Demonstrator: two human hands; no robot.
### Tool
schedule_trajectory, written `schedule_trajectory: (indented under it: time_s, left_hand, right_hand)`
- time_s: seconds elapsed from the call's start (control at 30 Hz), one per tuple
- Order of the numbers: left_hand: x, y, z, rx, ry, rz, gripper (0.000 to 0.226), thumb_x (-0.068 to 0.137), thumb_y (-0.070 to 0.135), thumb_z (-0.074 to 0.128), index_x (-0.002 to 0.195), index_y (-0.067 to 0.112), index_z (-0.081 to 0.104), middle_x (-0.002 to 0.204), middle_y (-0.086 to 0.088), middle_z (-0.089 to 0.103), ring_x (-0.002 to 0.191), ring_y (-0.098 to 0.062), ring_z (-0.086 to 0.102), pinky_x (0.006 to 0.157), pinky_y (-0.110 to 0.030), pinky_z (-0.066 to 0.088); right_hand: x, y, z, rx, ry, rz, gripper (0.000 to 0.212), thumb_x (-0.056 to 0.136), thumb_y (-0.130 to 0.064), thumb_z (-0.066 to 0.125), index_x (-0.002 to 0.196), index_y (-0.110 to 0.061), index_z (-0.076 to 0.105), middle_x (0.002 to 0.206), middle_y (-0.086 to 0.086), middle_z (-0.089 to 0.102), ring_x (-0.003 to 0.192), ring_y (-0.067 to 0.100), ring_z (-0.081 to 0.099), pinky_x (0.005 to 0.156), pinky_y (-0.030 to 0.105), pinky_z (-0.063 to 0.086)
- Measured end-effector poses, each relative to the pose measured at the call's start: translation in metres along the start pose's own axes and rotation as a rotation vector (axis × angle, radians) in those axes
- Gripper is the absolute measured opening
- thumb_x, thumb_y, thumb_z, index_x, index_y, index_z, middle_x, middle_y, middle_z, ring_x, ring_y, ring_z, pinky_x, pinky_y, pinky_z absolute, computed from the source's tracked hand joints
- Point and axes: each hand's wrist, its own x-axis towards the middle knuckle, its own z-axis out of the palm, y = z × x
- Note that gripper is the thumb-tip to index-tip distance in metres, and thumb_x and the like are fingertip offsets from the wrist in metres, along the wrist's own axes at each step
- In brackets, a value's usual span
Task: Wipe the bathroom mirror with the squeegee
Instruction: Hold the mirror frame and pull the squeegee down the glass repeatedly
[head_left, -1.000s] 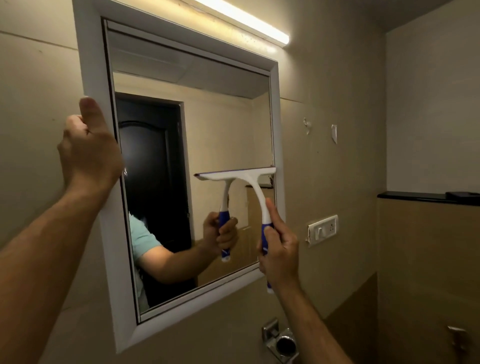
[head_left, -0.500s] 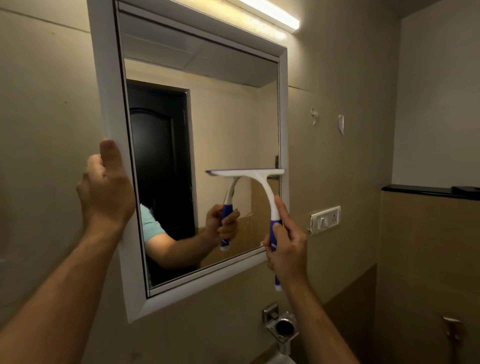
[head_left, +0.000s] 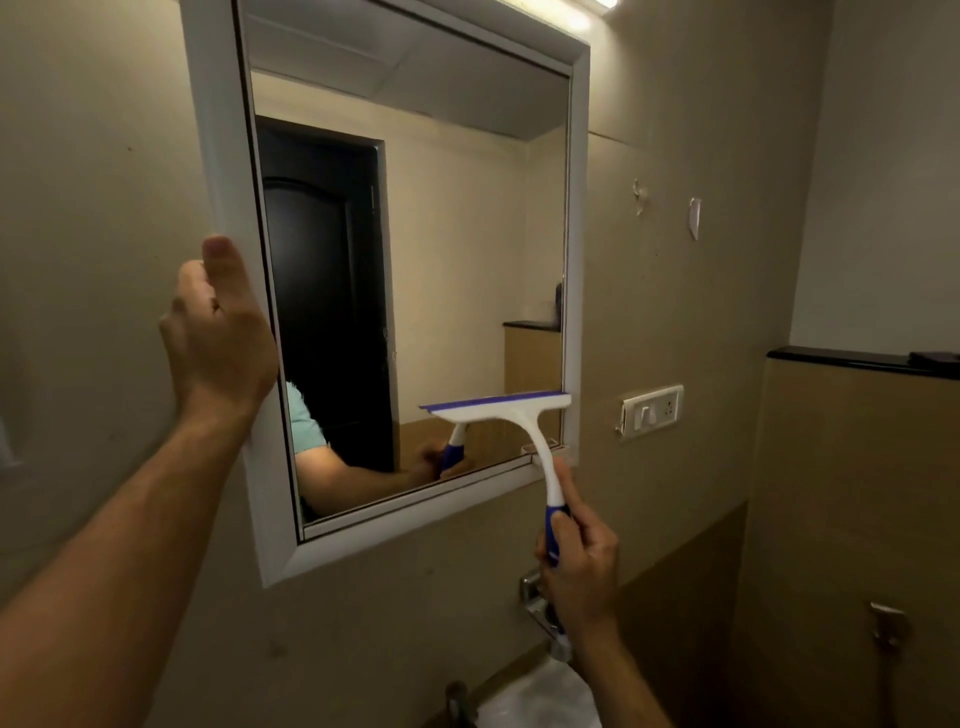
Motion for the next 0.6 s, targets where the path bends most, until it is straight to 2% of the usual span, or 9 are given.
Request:
schedule_trajectory:
  time_s: [0.07,0.13,0.23,0.37,0.5,0.6]
  left_hand:
    - [0.000,-0.002,0.000,-0.009,0.009,0.003,0.042,0.104,0.047,0.018,0.083,0.019,0.042,0.069,0.009,0.037,0.066,-0.018,0.035,0.055,-0.022,0.019]
    - [0.001,-0.003,-0.001,-0.011,0.019,0.009,0.043,0.104,0.047,0.019,0.092,0.014,0.043,0.072,0.001,0.042,0.077,-0.017,0.039,0.058,-0.020,0.019]
    - [0.001,-0.003,-0.001,-0.019,0.026,0.009,0.043,0.103,0.047,0.019,0.094,0.014,0.044,0.088,-0.008,0.047,0.080,-0.018,0.039,0.060,-0.020,0.019]
    - [0.001,-0.003,-0.002,-0.032,0.032,0.003,0.051,0.104,0.046,0.021,0.100,0.005,0.051,0.089,-0.008,0.046,0.081,-0.018,0.038,0.065,-0.022,0.020]
    - [0.003,-0.005,-0.002,-0.042,0.025,0.014,0.053,0.104,0.046,0.021,0.100,0.004,0.053,0.086,-0.008,0.049,0.079,-0.020,0.041,0.066,-0.024,0.023]
    - [0.002,-0.004,-0.002,-0.038,0.025,0.017,0.045,0.104,0.045,0.021,0.096,0.011,0.050,0.081,-0.005,0.048,0.077,-0.016,0.041,0.062,-0.020,0.021]
  right_hand:
    - [0.011,-0.017,0.006,0.011,-0.006,-0.055,0.049,0.100,-0.009,0.042,0.125,-0.049,0.055,0.077,-0.001,0.058,0.057,0.011,0.047,0.049,0.025,0.043]
    - [0.024,-0.032,0.014,0.039,-0.018,-0.087,0.048,0.101,-0.013,0.041,0.126,-0.051,0.053,0.082,0.006,0.057,0.058,0.012,0.046,0.047,0.023,0.043]
    - [0.031,-0.039,0.025,0.096,-0.018,-0.089,0.048,0.101,-0.013,0.040,0.127,-0.051,0.054,0.090,0.008,0.058,0.058,0.015,0.044,0.045,0.021,0.040]
    - [0.004,-0.012,0.028,0.093,0.011,-0.076,0.045,0.101,-0.015,0.041,0.126,-0.050,0.055,0.076,-0.008,0.063,0.053,0.013,0.045,0.044,0.025,0.040]
    - [-0.022,0.004,0.028,0.097,-0.021,-0.025,0.056,0.100,-0.009,0.041,0.118,-0.060,0.056,0.065,0.001,0.059,0.051,0.018,0.042,0.042,0.023,0.039]
    - [-0.014,-0.026,0.039,0.130,-0.069,-0.091,0.046,0.098,-0.022,0.042,0.124,-0.058,0.054,0.068,0.002,0.058,0.051,0.017,0.041,0.042,0.022,0.039]
